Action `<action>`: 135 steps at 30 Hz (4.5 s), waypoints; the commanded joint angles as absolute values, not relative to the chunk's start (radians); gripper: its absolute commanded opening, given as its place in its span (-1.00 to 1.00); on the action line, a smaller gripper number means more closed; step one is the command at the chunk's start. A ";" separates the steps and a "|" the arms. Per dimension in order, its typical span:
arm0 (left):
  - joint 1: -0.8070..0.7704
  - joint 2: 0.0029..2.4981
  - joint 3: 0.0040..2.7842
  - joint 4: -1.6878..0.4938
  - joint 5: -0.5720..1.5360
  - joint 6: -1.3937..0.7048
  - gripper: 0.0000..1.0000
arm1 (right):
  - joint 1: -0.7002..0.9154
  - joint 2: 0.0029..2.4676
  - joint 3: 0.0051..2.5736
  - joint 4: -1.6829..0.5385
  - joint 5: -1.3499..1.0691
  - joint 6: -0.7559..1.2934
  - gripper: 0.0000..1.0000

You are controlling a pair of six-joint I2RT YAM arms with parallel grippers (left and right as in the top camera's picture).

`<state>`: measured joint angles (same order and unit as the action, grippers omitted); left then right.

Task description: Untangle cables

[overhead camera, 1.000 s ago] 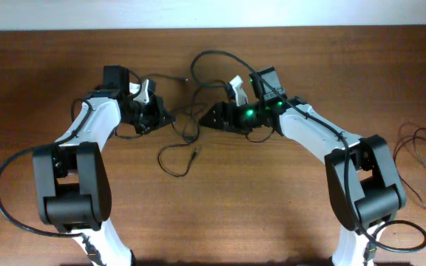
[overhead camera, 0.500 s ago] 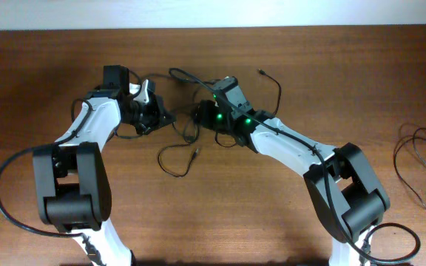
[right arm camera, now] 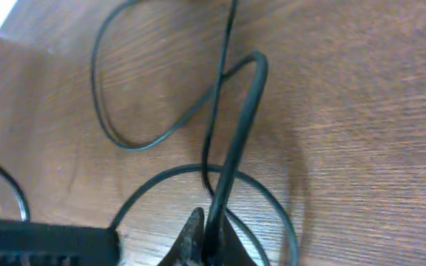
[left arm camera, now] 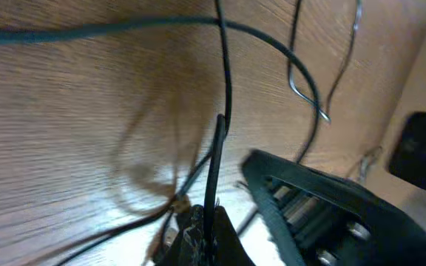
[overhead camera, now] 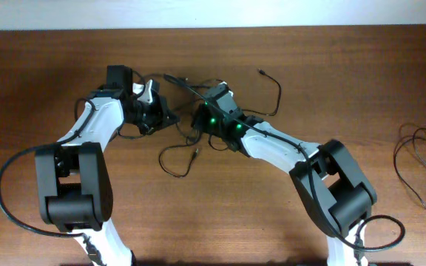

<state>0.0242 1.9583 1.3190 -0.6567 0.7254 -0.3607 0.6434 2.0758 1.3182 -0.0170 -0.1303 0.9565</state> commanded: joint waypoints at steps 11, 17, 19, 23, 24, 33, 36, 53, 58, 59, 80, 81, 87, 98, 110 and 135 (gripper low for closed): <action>0.106 1.969 1.316 -0.664 0.823 -0.276 -1.00 | 0.580 2.133 1.322 -0.348 -0.032 0.846 -0.92; 0.106 1.969 1.316 -0.693 0.683 -0.352 -1.00 | 0.418 2.027 1.324 -0.527 -0.389 0.549 -0.92; 0.106 1.969 1.316 -0.693 0.683 -0.352 -1.00 | 0.379 1.924 1.324 -0.561 -0.579 0.427 -0.92; 0.105 1.969 1.316 -0.693 0.664 -0.353 -1.00 | 0.373 1.824 1.324 -0.599 -0.590 0.414 -0.92; 0.105 1.969 1.316 -0.693 0.664 -0.355 -1.00 | 0.373 1.826 1.324 -0.607 -0.590 0.414 -0.92; 0.105 1.969 1.316 -0.693 0.663 -0.355 -1.00 | 0.476 1.843 1.302 -0.713 -0.267 0.419 -0.92; 0.105 1.969 1.316 -0.693 0.657 -0.355 -1.00 | 0.533 1.853 1.280 -0.692 -0.226 0.420 -0.92; 0.105 1.969 1.316 -0.693 0.657 -0.355 -1.00 | 0.655 1.939 1.513 -0.909 -0.250 0.422 0.19; 0.105 1.969 1.316 -0.693 0.657 -0.355 -1.00 | 0.707 1.961 1.512 -0.786 -0.228 0.423 0.37; 0.105 1.969 1.316 -0.693 0.657 -0.355 -1.00 | 0.715 1.979 1.509 -0.760 -0.225 0.423 0.37; 0.105 1.969 1.316 -0.693 0.657 -0.355 -1.00 | 0.725 2.077 1.703 -0.810 -0.055 0.483 0.35; 0.105 1.969 1.316 -0.693 0.656 -0.355 -1.00 | 0.728 2.102 1.703 -0.786 -0.056 0.483 0.36; 0.105 1.969 1.316 -0.710 0.541 -0.442 -0.95 | 0.728 2.233 1.703 -0.668 -0.048 0.483 0.41; 0.105 1.969 1.316 -0.709 0.542 -0.445 -0.93 | 0.719 2.118 1.886 -0.876 -0.233 0.380 -0.92; 0.105 1.969 1.316 -0.709 0.542 -0.449 -0.89 | 0.449 2.083 2.028 -1.295 0.065 0.030 -0.92; 0.105 1.969 1.316 -0.709 0.542 -0.449 -0.86 | 0.240 2.088 1.421 -0.382 0.216 -0.101 -0.43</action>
<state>0.1024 1.9591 1.3190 -0.7097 0.5480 -0.4393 0.2470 2.0827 1.4628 -0.4316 0.1181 -0.0952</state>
